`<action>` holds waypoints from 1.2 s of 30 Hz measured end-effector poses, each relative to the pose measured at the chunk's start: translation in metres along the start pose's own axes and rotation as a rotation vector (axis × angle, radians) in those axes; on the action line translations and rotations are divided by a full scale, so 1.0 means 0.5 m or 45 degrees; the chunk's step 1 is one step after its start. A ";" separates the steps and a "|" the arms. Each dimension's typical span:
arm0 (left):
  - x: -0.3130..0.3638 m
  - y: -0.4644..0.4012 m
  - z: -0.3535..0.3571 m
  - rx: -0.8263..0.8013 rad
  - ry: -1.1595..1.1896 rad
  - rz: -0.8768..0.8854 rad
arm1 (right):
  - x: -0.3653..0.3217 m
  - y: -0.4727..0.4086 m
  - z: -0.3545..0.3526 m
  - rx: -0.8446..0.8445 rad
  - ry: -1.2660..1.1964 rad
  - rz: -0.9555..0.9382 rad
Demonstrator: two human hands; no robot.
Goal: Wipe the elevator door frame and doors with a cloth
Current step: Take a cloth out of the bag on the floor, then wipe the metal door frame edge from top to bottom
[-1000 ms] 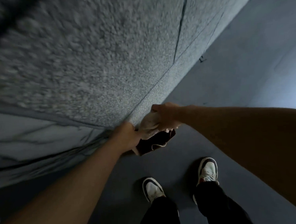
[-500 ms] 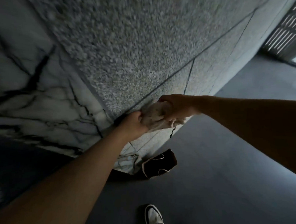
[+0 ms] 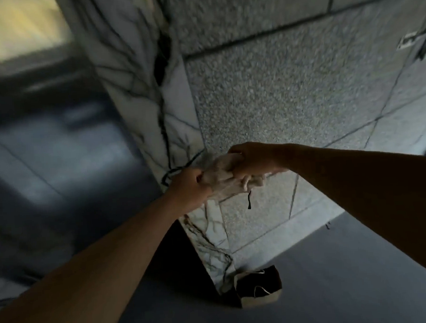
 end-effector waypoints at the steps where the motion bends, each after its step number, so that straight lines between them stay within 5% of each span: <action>1: 0.016 0.027 -0.051 0.054 -0.033 0.016 | -0.054 0.008 -0.013 -0.010 0.009 -0.050; 15: 0.052 0.357 -0.686 0.600 -0.244 -0.038 | -0.754 0.058 -0.025 -0.050 0.050 -0.514; 20: 0.012 0.436 -0.901 0.851 -0.168 -0.044 | -0.960 0.063 -0.042 0.112 -0.097 -0.629; 28: -0.039 0.607 -1.239 1.132 -0.489 -0.031 | -1.289 0.060 -0.012 0.305 -0.118 -0.857; 36: -0.119 0.677 -1.460 1.206 -0.570 -0.079 | -1.524 0.015 0.025 0.573 -0.248 -0.925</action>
Point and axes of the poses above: each hand's wrist, its own y-axis away from the middle knuckle, its own z-axis out of the palm, x = y × z, the point moved 8 cm from there along -y, towards the middle knuckle, and after that the axes turned 5 degrees about z, right-handed, at the moved point
